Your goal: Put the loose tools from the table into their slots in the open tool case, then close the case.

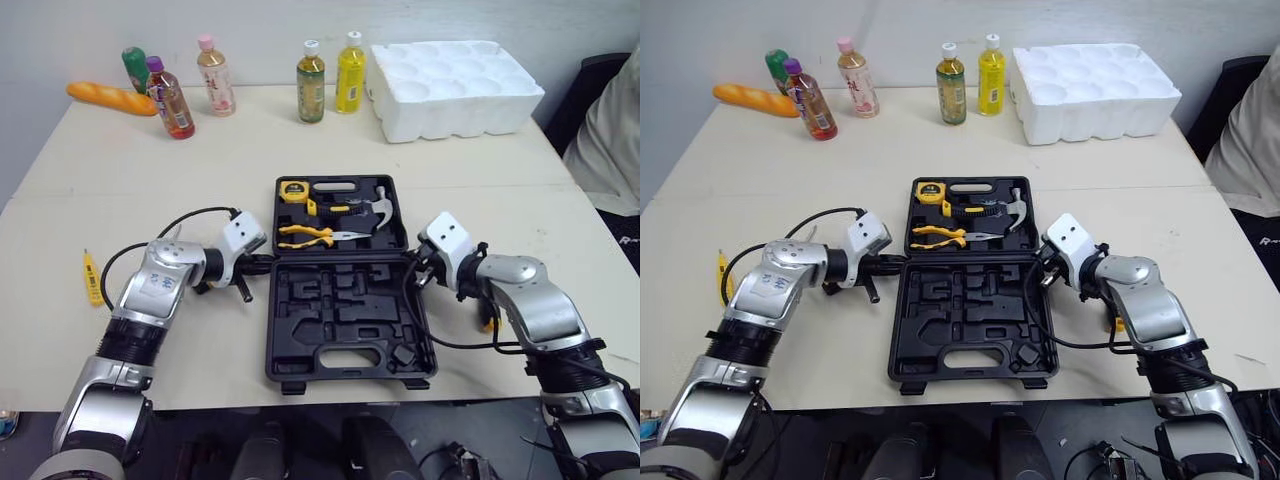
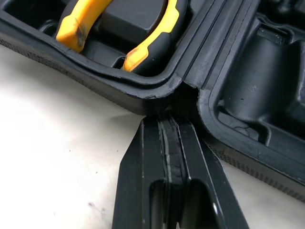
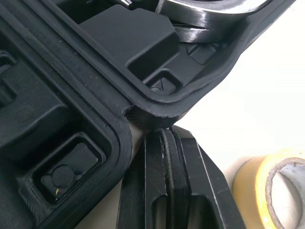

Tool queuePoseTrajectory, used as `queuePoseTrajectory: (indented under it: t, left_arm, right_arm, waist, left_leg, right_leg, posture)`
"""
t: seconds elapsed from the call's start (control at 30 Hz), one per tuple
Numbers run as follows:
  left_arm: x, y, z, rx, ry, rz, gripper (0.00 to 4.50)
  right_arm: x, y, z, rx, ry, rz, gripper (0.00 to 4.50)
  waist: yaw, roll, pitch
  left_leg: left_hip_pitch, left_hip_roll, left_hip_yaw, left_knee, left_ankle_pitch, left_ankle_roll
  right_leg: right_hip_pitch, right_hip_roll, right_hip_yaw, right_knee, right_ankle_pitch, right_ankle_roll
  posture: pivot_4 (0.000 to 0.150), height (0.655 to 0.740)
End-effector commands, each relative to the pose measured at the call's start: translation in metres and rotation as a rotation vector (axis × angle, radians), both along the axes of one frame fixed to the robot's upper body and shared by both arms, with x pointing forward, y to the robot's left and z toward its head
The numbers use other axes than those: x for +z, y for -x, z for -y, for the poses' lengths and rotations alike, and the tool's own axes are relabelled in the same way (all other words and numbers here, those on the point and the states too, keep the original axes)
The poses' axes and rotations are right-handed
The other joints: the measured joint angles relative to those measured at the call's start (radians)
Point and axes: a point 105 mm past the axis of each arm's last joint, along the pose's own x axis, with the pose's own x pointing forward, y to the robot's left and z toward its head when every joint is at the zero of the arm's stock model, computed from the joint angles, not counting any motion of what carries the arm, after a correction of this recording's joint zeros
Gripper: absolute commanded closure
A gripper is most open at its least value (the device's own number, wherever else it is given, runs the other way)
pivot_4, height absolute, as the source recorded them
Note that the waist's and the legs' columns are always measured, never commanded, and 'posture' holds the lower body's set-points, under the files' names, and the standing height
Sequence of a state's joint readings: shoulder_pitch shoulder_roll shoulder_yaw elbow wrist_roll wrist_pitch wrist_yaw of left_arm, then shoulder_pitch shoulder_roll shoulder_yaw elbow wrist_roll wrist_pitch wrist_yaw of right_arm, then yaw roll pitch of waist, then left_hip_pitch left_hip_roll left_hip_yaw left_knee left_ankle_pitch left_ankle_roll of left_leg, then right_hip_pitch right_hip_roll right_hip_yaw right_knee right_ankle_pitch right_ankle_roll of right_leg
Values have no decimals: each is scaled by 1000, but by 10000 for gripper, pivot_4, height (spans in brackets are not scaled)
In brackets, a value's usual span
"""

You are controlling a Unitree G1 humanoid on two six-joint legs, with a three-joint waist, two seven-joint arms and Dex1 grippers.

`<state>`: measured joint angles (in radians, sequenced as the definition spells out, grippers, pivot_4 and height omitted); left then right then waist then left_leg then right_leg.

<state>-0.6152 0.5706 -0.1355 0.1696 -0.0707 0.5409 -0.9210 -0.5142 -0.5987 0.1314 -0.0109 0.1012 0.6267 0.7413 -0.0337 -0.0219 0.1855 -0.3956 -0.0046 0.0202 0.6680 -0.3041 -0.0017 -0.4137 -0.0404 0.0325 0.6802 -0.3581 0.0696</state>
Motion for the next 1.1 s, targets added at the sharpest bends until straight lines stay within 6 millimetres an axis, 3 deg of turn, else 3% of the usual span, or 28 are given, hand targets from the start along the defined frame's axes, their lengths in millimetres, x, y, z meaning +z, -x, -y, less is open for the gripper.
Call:
queuePoseTrajectory:
  t: [0.03, 0.17, 0.27, 0.4, 0.43, 0.5, 0.7, 0.73, 0.93, 1.0, 1.1]
  left_arm:
    - [3, -1, 2, 7, 6, 54, 45000]
    - [25, 16, -27, 44, 130, 83, 45000]
    - [41, 49, -56, 51, 231, 64, 45000]
    - [42, 87, -99, 156, 248, 66, 45000]
    - [41, 100, -116, 219, 291, 37, 38514]
    - [38, 124, -146, 331, 324, 6, 31240]
    - [32, 177, -228, 666, 294, -8, 4380]
    - [31, 182, -244, 727, 265, 3, 347]
    - [32, 194, -302, 948, 185, 86, 347]
    - [32, 192, -307, 967, 179, 93, 347]
    - [25, 186, -290, 886, 180, 65, 347]
  right_arm:
    - [15, 6, -16, 98, 7, 56, 44318]
    - [32, 20, 12, 73, 41, 79, 44318]
    - [44, 40, 36, 47, 22, 59, 44318]
    - [58, 75, 62, 56, -72, 4, 44318]
    - [62, 87, 74, 53, -94, -15, 38424]
    - [67, 103, 98, 18, -106, -44, 31106]
    - [75, 125, 168, -168, -65, -80, 1464]
    - [77, 125, 178, -198, -62, -74, 0]
    - [78, 126, 222, -317, -8, -52, 0]
    - [78, 125, 224, -316, 0, -48, 0]
    - [79, 119, 212, -263, -19, -35, 0]
  waist:
    - [1, 0, 0]
    - [-1, 0, 0]
    - [1, 0, 0]
    - [6, 0, 0]
    - [7, 0, 0]
    - [7, 0, 0]
    - [5, -1, 0]
    - [5, -1, 0]
    - [5, 0, 0]
    - [4, 0, 0]
    - [2, 0, 0]
  left_leg:
    - [0, 0, 0, 0, 0, 0]
    - [0, 0, 0, -1, 0, 0]
    - [-1, 1, 0, -2, 0, 0]
    - [3, 1, -1, -3, -1, 2]
    - [6, 0, -1, -3, -3, 5]
    - [10, 0, -3, -4, -6, 9]
    - [22, 0, -6, -8, -9, 11]
    - [28, 0, -6, -11, -10, 12]
    - [37, 0, -4, -22, -10, 10]
    - [37, 0, -4, -23, -11, 9]
    - [36, 0, -4, -23, -11, 9]
  right_leg:
    - [0, 0, 0, 0, 0, 0]
    - [0, 0, 0, 0, 0, 0]
    - [-1, 0, 0, -1, 0, 0]
    - [5, -1, -1, -5, 0, 0]
    - [9, -2, -1, -7, 0, 0]
    - [14, -2, -3, -13, 0, 0]
    - [29, -3, -5, -22, 0, 0]
    - [35, -3, -5, -24, -1, -1]
    - [38, -4, -5, -27, -3, -6]
    - [37, -4, -5, -27, -4, -7]
    - [37, -5, -5, -27, -4, -7]
  posture:
    - [1500, 7400]
    - [1500, 7400]
    - [1500, 7400]
    - [1500, 7400]
    - [1500, 7400]
    - [1500, 7400]
    - [1500, 7400]
    - [1500, 7400]
    - [1500, 7400]
    - [1500, 7400]
    - [1500, 7400]
